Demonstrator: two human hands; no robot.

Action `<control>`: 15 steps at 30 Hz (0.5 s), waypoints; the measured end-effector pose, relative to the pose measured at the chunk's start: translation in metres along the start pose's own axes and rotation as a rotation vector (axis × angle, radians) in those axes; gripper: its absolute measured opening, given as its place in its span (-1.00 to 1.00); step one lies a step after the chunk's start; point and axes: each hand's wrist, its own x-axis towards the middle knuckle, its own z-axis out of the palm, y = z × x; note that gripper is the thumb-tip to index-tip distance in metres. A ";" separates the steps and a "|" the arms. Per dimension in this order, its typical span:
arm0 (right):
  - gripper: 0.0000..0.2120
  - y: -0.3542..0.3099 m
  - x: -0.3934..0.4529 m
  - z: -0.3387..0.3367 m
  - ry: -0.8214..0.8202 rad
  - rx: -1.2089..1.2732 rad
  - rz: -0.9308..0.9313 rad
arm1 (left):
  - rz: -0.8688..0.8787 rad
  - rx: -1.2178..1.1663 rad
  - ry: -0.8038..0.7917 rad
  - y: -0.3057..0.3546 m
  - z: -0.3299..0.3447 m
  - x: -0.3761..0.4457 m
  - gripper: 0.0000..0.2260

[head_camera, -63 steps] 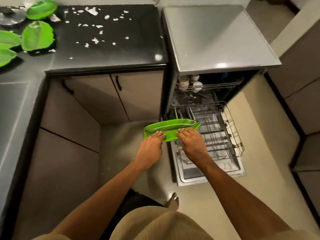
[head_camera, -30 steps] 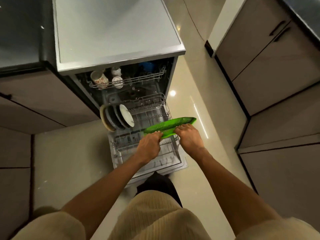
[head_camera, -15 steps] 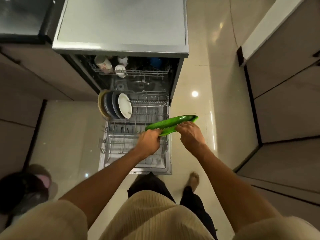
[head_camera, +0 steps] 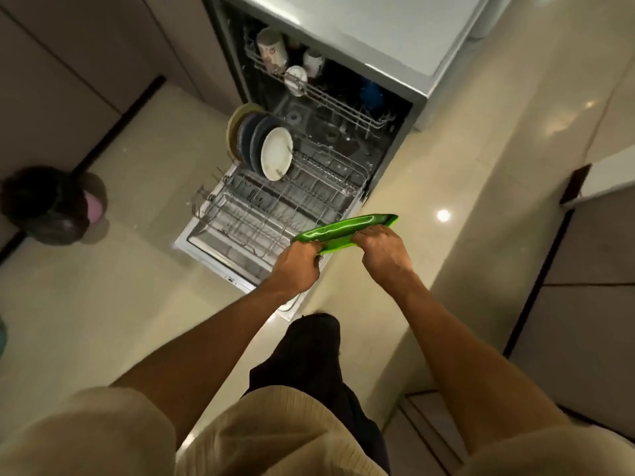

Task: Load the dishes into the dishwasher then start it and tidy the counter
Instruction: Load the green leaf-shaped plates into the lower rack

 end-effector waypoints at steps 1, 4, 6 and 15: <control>-0.63 0.007 0.007 0.002 -0.012 -0.002 -0.034 | -0.036 -0.008 0.008 0.001 0.005 0.003 -0.70; -0.63 0.027 0.030 0.005 -0.075 -0.013 -0.108 | -0.124 -0.038 0.025 0.002 0.018 0.016 -0.70; -0.62 0.039 0.048 0.005 -0.112 -0.013 -0.144 | -0.174 -0.063 0.028 0.004 0.026 0.028 -0.70; -0.57 0.091 0.134 0.002 -0.288 -0.066 -0.281 | -0.431 -0.129 0.103 0.025 0.045 0.092 -0.73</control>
